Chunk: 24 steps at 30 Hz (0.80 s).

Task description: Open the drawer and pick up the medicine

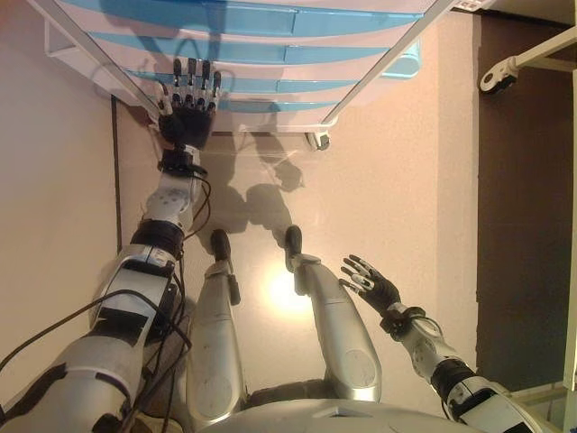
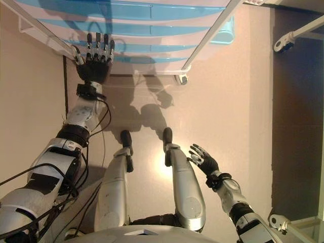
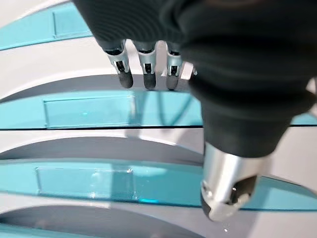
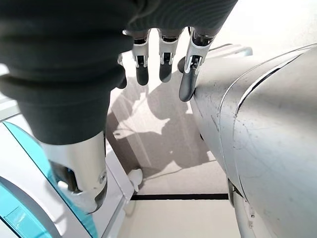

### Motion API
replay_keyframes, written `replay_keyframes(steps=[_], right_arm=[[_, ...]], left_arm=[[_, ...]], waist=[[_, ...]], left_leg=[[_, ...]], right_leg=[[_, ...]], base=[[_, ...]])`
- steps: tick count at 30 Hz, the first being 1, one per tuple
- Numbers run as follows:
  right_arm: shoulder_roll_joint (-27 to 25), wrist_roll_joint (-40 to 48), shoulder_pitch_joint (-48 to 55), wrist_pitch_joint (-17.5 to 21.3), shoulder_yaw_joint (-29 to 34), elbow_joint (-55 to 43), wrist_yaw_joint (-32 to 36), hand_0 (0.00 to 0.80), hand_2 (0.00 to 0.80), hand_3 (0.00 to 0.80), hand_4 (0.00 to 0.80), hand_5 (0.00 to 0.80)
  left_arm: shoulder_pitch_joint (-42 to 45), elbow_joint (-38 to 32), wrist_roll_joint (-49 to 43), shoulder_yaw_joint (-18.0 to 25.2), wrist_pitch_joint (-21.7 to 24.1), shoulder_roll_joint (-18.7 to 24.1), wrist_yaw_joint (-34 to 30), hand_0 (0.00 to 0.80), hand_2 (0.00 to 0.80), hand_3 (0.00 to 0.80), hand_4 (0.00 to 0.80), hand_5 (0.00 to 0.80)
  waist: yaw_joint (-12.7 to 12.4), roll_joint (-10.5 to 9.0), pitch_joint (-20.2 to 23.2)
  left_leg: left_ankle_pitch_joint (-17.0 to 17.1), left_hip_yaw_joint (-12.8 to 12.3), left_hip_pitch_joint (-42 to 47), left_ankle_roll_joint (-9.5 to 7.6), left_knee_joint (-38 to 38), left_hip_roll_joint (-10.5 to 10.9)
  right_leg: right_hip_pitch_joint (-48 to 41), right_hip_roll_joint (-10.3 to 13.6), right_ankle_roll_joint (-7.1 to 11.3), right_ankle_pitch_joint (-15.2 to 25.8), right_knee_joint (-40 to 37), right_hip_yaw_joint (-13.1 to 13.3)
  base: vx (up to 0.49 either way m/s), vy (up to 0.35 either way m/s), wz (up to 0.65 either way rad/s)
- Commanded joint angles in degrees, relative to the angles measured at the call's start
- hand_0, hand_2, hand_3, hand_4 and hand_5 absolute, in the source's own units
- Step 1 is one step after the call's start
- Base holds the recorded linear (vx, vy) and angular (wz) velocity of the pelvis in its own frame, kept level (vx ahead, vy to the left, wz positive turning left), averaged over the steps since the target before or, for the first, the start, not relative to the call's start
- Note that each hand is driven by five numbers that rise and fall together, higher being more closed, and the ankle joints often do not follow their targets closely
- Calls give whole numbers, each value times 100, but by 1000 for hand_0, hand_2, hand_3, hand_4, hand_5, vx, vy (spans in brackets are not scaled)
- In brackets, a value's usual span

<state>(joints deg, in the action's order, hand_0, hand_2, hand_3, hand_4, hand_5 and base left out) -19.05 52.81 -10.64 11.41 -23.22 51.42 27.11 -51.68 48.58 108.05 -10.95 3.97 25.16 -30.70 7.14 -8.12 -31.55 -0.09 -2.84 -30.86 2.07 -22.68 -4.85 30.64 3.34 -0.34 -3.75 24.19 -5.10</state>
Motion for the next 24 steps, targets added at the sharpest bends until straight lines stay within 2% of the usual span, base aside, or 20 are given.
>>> replay_keyframes(steps=[1, 13, 22, 23, 24], right_arm=[[-282, -102, 553, -155, -360, 23, 235, 0, 0, 0, 0, 0], [-389, -53, 547, -99, -400, 116, 353, 0, 0, 0, 0, 0], [-428, 61, 564, -17, -432, 198, 472, 0, 0, 0, 0, 0], [-424, 67, 569, -11, -437, 194, 469, 0, 0, 0, 0, 0], [-425, 76, 575, -7, -441, 184, 466, 0, 0, 0, 0, 0]], left_arm=[[-651, -142, -10, 6, 136, 237, -39, 0, 0, 0, 0, 0], [-1156, 0, 70, -122, 424, 542, 285, 0, 0, 0, 0, 0], [-1380, -314, 316, -144, 696, 665, -398, 0, 0, 0, 0, 0], [-1384, -371, 296, -140, 738, 655, -400, 408, 408, 408, 408, 408], [-1390, -432, 287, -135, 791, 649, -429, 549, 549, 549, 549, 549]], waist=[[88, 53, 176], [146, 69, 176], [130, 58, 176], [126, 57, 176], [123, 56, 176]], left_leg=[[-776, -129, -351, 53, -746, 52], [-807, -164, -406, 53, -814, 40], [-810, -152, -419, 66, -791, 33], [-807, -148, -416, 67, -788, 37], [-805, -144, -413, 70, -784, 39]], right_leg=[[135, 179, 512, 595, -535, 259], [188, 198, 483, 560, -498, 304], [170, 188, 467, 555, -544, 298], [165, 184, 464, 555, -546, 298], [162, 180, 462, 553, -546, 297]], base=[[0, 0, 0], [0, 0, 0], [1, -3, -1], [0, 0, 0], [0, 0, 0]])
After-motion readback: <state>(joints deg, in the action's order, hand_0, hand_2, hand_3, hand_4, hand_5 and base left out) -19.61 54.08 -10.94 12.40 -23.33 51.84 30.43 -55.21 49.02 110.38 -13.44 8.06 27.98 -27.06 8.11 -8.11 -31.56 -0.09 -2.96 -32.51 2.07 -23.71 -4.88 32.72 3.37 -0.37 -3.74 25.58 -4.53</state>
